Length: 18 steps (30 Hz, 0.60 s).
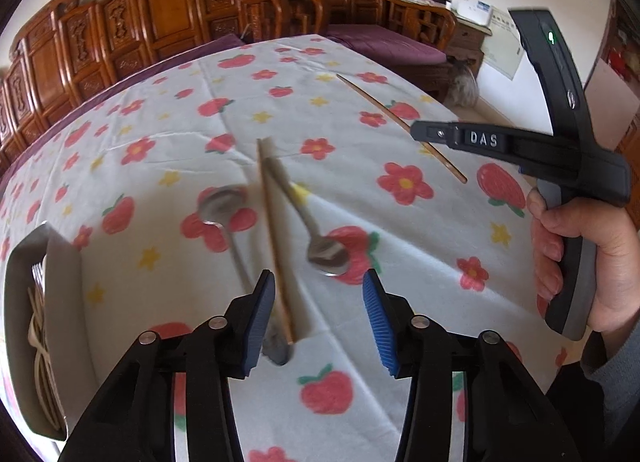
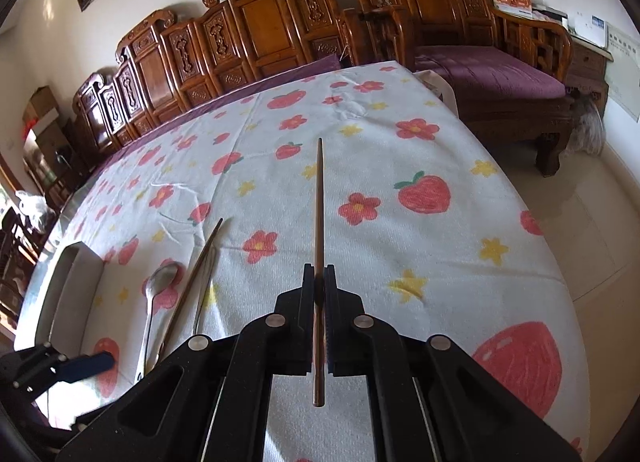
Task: Organize utensils
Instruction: 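Grasp a metal spoon with the left gripper and lift while the right gripper holds its chopstick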
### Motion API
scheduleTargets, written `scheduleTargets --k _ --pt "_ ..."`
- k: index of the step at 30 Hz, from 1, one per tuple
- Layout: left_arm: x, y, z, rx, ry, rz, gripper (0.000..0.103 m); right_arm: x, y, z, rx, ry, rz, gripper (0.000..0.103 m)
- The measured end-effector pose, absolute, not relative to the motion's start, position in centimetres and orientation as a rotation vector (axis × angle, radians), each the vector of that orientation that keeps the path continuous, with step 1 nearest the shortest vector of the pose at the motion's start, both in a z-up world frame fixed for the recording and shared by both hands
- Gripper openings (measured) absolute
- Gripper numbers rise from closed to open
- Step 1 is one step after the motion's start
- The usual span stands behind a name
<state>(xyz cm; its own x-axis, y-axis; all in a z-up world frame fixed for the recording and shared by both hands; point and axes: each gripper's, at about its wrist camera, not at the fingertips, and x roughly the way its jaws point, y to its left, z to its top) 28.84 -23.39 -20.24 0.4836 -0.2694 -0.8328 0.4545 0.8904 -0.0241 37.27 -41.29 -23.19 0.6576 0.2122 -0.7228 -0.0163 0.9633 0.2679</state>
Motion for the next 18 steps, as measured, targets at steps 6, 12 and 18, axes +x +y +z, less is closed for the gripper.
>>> scheduleTargets --k 6,12,18 --pt "29.6 -26.6 -21.4 0.352 0.969 -0.432 0.032 37.2 -42.0 -22.9 0.289 0.828 0.133 0.005" --pt "30.1 -28.2 -23.1 0.457 0.988 -0.414 0.03 37.2 -42.5 -22.8 0.321 0.821 0.135 0.005" --pt "30.4 -28.6 -23.8 0.511 0.987 -0.395 0.012 37.2 -42.4 -22.8 0.325 0.818 0.143 0.005"
